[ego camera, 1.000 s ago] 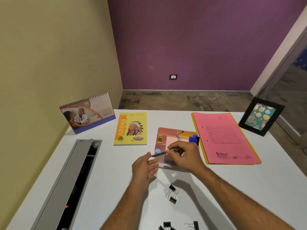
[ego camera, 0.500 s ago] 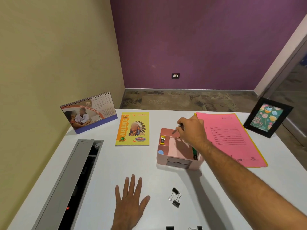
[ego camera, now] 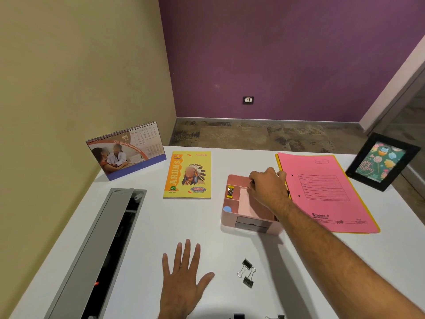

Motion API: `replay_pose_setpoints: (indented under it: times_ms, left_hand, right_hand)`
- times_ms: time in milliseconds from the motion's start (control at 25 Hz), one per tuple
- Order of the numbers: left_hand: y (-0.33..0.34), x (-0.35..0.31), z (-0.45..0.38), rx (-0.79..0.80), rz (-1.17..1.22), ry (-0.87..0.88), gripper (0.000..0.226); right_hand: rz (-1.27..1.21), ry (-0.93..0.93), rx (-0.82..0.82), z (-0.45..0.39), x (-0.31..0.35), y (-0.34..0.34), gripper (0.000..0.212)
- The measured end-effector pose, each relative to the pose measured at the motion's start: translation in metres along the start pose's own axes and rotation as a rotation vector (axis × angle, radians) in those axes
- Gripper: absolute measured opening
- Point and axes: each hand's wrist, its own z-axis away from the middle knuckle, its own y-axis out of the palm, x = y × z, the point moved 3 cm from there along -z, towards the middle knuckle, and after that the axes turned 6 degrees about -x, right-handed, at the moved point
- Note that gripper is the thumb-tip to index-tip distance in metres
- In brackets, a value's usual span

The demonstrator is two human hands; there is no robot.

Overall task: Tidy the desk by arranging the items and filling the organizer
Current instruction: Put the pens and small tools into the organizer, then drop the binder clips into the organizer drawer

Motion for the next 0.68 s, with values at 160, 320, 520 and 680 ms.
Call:
replay_pose_setpoints:
  times_ms: [160,320,520,680]
  left_hand:
    - [0.001,0.000,0.000,-0.020,0.000,-0.001,0.081]
    - [0.001,0.000,0.001,-0.023,-0.002,0.008,0.080]
    - [0.001,0.000,0.001,-0.029,-0.006,0.015,0.080]
    - [0.001,0.001,0.003,-0.015,-0.012,-0.005,0.080]
  right_hand:
    - [-0.009,-0.006,0.016,0.000,0.001,-0.001,0.026]
    - [-0.027,-0.018,-0.112,0.007,-0.001,-0.003,0.027]
    - [-0.235,-0.164,-0.403,0.039,0.005,-0.003,0.036]
    - [-0.326,-0.230,-0.494,0.078,0.020,0.004,0.043]
